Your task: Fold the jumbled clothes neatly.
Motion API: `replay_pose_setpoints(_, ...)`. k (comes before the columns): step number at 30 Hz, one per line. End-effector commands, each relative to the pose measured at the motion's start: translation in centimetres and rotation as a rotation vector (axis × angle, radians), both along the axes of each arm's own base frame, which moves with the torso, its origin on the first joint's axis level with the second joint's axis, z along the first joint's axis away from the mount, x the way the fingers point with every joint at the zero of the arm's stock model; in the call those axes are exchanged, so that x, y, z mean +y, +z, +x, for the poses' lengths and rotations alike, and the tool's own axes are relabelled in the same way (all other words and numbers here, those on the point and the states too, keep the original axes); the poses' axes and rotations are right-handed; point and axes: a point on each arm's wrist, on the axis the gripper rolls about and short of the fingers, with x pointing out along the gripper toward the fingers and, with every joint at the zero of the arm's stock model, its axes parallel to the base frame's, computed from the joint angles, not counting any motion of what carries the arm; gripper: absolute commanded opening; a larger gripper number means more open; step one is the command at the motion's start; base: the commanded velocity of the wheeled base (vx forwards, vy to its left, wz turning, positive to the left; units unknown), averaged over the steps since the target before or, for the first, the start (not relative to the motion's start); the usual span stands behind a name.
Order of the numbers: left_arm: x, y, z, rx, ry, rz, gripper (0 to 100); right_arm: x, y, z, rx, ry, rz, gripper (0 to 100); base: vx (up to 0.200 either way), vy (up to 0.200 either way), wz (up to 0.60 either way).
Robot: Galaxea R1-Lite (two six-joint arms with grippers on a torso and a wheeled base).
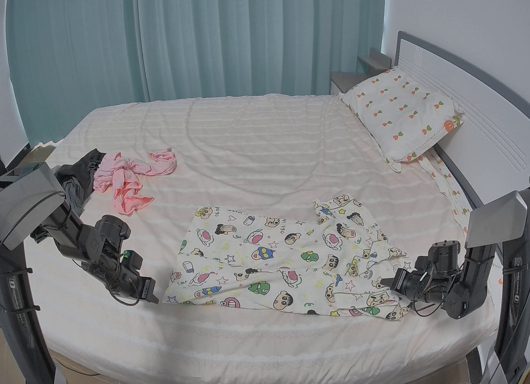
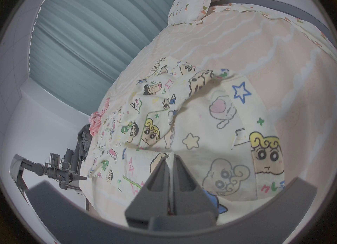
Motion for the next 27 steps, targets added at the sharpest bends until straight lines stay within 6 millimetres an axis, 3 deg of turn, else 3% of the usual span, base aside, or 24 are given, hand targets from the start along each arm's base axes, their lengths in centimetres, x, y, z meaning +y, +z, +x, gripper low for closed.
replay_pose_setpoints(1, 0.0, -0.1, 0.0, 0.004, 0.001, 0.002, 0, -0.2, 1.1, 0.3, -0.044, -0.023, 0.029, 0, 0.000, 0.000, 0.00)
replay_pose_setpoints(16, 0.0, 0.0, 0.1, 0.003, 0.016, -0.002, 0, 0.0, 0.4, -0.4, -0.063, -0.011, 0.017, 0, 0.000, 0.000, 0.00)
replay_pose_setpoints(17, 0.0, 0.0, 0.2, 0.002, 0.018, -0.003, 0, 0.1, 0.1, -0.5, -0.054, -0.007, 0.015, 100, 0.000, 0.000, 0.00)
replay_pose_setpoints(18, 0.0, 0.0, 0.2, 0.001, 0.020, -0.001, 0, 0.1, 0.1, -0.5, -0.056, -0.007, 0.012, 100, 0.000, 0.000, 0.00)
replay_pose_setpoints(19, 0.0, 0.0, 0.2, 0.002, 0.023, -0.004, 100, 0.1, 0.1, -0.5, -0.058, -0.003, 0.007, 100, 0.000, 0.000, 0.00)
replay_pose_setpoints(26, 0.5, 0.7, 0.4, -0.026, 0.078, -0.015, 100, -0.3, 0.8, -0.6, -0.114, -0.017, -0.013, 100, 0.000, 0.000, 0.00)
replay_pose_setpoints(27, 1.2, 1.4, 0.4, -0.048, 0.106, -0.027, 100, -0.5, 1.7, -0.5, -0.148, -0.038, -0.019, 100, 0.000, 0.000, 0.00)
